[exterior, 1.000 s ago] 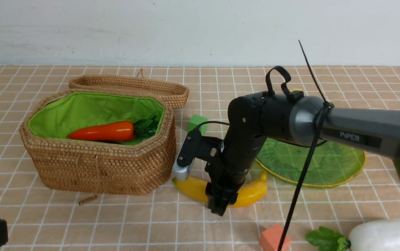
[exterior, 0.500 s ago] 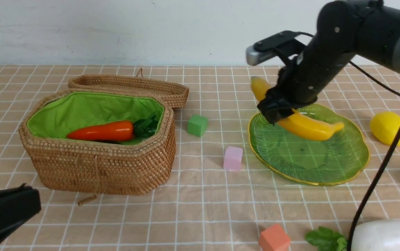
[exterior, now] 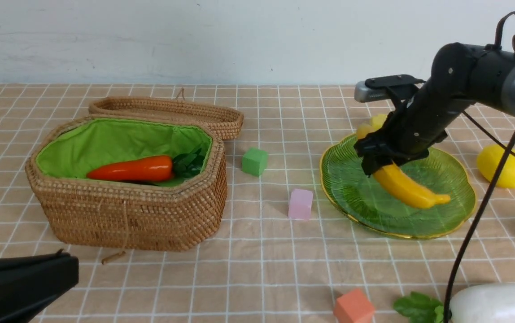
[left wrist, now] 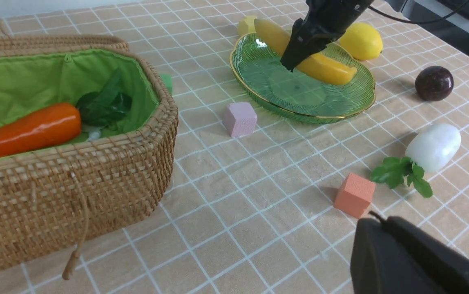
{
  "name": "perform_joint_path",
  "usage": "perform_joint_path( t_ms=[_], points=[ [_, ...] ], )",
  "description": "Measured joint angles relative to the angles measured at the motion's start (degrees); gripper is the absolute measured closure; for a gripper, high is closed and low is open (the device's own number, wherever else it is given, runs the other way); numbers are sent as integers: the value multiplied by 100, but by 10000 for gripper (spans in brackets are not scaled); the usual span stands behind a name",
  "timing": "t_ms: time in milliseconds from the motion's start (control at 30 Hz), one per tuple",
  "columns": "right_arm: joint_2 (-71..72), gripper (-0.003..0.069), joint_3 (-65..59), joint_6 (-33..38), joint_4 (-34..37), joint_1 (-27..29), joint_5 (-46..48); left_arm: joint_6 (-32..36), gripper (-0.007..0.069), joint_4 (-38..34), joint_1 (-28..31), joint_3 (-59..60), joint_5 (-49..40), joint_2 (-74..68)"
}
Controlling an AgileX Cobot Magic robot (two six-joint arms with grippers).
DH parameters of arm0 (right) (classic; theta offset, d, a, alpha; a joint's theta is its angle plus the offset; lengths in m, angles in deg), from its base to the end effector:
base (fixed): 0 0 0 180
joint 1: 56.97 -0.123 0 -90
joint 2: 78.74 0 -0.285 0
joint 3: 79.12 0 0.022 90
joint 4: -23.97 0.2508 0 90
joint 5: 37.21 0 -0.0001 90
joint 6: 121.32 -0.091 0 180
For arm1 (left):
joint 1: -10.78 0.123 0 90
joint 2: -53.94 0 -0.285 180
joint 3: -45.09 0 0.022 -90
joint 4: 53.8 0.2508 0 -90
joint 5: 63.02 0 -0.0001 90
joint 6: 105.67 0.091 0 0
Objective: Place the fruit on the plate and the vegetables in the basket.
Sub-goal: Use the right arm to grab a banana and put it into the right plate, then take a daikon with your right arm and place it on the basket on the left.
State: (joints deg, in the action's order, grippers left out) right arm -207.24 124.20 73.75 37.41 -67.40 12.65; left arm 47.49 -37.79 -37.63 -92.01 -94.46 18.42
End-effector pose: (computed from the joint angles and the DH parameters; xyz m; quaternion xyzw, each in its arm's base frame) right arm 0.4534 0.0999 0.2209 -0.1610 0.9577 0.0949 0.2186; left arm 0.0725 -0.0620 0.3313 0.2062 0.7858 -0.2462 0.5286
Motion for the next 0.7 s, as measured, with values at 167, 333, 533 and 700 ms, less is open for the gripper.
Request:
perform_joint_path(
  t_ms=[167,333,533,700],
  points=[
    [563,-8,-19,19,-126,0,965,399,634,0,0,5,0,0],
    [2002,75,-936,531,-193,0,1699,684,634,-118,0,5,0,0],
    [3616,182,-3058,2506,-540,0,1931,713,634,-301,0,5,-18,0],
    [4063,134,-4607,3435,-955,0,1340,725,634,-324,0,5,-25,0]
  ],
)
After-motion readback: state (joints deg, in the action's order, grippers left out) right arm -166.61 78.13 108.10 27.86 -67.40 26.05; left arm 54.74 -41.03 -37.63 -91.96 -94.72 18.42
